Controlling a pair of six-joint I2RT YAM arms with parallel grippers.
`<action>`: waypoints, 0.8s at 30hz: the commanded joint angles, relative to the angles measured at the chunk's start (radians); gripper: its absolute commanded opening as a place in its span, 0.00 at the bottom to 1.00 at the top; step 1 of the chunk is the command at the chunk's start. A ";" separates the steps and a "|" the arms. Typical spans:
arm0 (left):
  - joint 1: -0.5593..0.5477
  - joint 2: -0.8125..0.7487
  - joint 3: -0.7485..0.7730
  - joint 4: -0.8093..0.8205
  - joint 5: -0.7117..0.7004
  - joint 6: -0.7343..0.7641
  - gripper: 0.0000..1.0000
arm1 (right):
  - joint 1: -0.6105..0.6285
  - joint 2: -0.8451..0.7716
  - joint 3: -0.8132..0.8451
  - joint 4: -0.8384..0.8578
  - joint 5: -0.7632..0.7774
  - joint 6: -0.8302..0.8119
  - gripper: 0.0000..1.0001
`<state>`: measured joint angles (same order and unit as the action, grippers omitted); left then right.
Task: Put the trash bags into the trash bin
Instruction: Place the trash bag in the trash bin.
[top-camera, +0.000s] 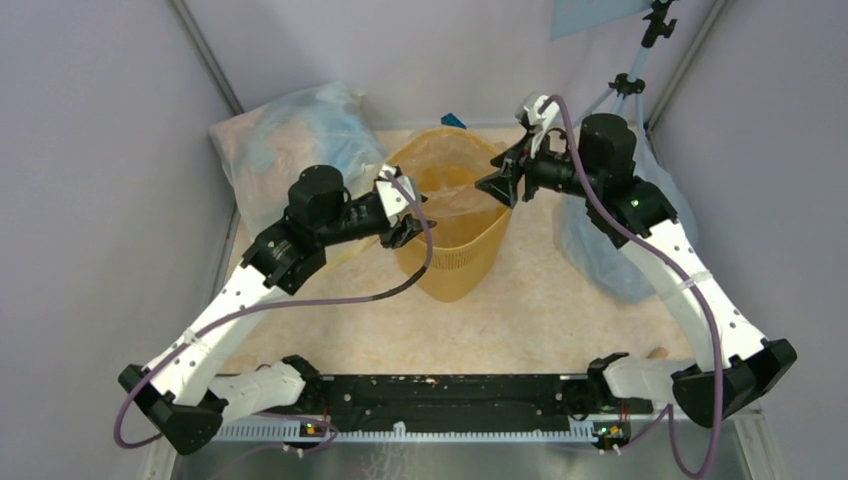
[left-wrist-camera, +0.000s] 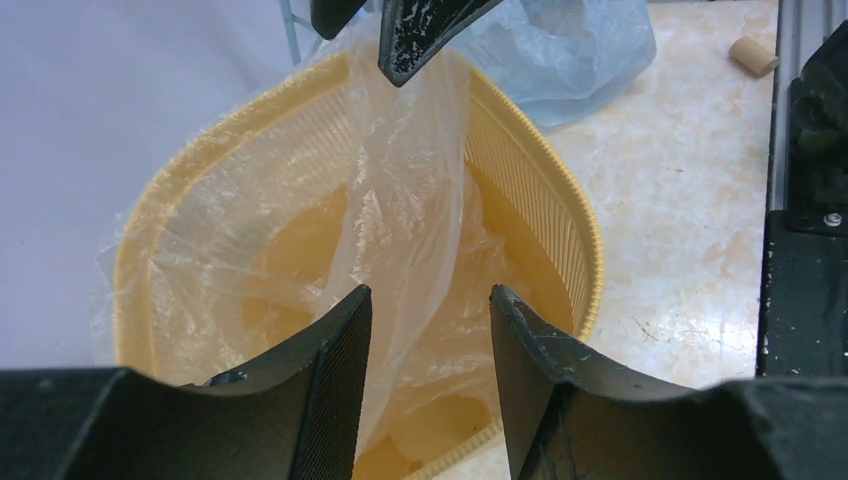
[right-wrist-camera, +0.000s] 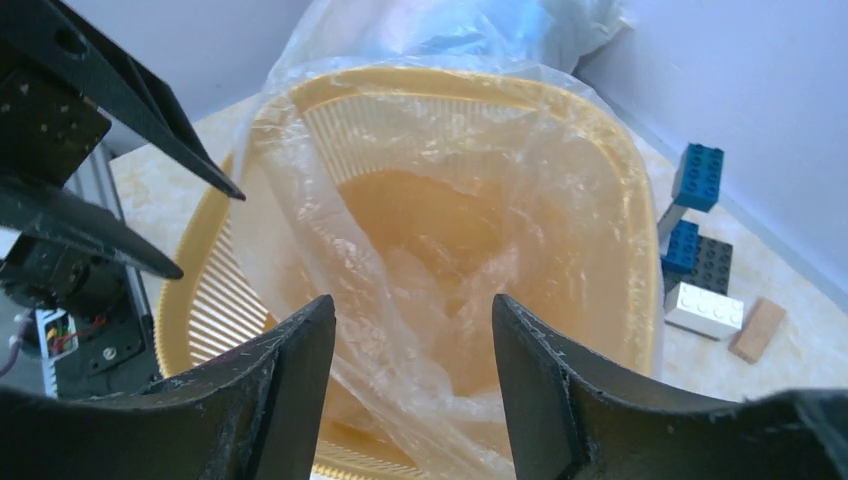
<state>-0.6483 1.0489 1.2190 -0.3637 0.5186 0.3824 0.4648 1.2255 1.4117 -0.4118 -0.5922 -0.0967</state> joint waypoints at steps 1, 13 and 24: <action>-0.029 0.054 0.046 -0.021 -0.056 0.078 0.54 | -0.021 -0.012 0.033 0.019 0.108 0.107 0.60; -0.075 0.103 0.069 -0.041 -0.148 0.136 0.27 | -0.266 -0.188 -0.178 0.190 0.159 0.525 0.61; -0.082 0.071 0.074 -0.046 -0.110 0.137 0.00 | -0.501 -0.246 -0.542 0.503 -0.103 1.046 0.50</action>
<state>-0.7227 1.1542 1.2476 -0.4232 0.3840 0.5198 0.0128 1.0035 1.0054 -0.1581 -0.5259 0.6754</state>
